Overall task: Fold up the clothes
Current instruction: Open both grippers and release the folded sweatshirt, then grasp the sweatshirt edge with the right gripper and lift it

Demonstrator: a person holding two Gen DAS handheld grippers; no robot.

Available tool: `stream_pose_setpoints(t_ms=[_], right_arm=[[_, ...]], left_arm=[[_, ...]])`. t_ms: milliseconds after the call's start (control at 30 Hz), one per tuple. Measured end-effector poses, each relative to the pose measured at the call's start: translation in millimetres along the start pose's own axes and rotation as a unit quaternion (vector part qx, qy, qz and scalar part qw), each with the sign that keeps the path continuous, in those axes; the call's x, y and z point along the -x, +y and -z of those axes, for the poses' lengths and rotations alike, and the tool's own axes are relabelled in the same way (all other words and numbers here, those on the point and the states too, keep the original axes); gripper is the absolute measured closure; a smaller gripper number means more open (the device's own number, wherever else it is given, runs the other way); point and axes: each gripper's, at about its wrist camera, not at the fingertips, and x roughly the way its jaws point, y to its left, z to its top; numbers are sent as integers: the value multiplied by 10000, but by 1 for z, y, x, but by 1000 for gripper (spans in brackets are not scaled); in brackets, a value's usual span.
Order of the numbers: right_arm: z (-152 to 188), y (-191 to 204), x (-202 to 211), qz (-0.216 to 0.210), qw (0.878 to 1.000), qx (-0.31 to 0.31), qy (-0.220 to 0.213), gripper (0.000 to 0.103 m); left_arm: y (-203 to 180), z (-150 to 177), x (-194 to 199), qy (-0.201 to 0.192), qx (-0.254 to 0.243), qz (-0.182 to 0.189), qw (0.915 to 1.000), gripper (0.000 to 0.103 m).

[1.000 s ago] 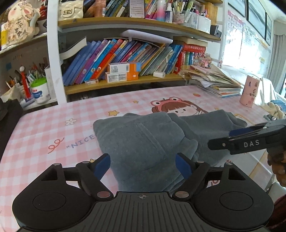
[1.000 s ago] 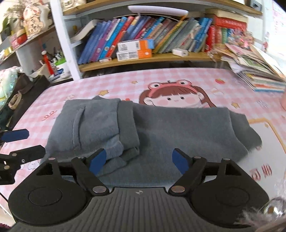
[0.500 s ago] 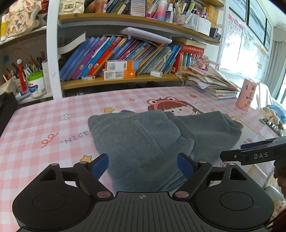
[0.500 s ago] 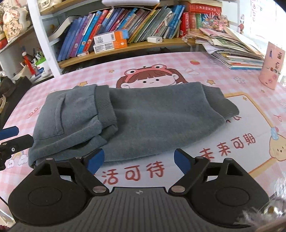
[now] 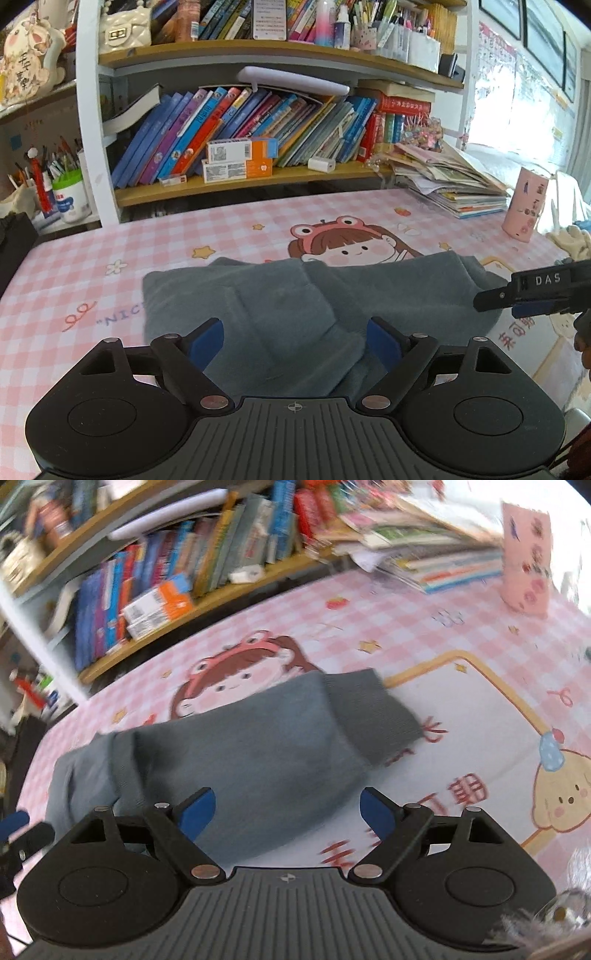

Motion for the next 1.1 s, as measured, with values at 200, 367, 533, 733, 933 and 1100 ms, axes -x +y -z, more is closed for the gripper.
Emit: stream_pose_setpoints(t_ms=[200, 367, 533, 733, 933, 1100], right_arm=[[-23, -48, -11, -363, 9979, -376, 369, 21], [-37, -79, -20, -870, 9898, -932, 632, 35], [-45, -100, -38, -1336, 9713, -1708, 977, 46], [-55, -95, -50, -1549, 9696, -1645, 938, 67], [-62, -87, -49, -1848, 9715, -1291, 737, 88], [-69, -80, -48, -2094, 9711, -994, 568, 88]], left_arm=[[-38, -2, -14, 88, 127, -234, 9996, 16], [-65, 0, -20, 209, 95, -395, 9990, 16], [-75, 0, -16, 275, 184, -672, 9972, 16], [-74, 1, -8, 290, 453, -1112, 9923, 16], [-75, 1, -3, 267, 565, -1351, 9889, 16], [-78, -1, -4, 272, 543, -1412, 9881, 16]])
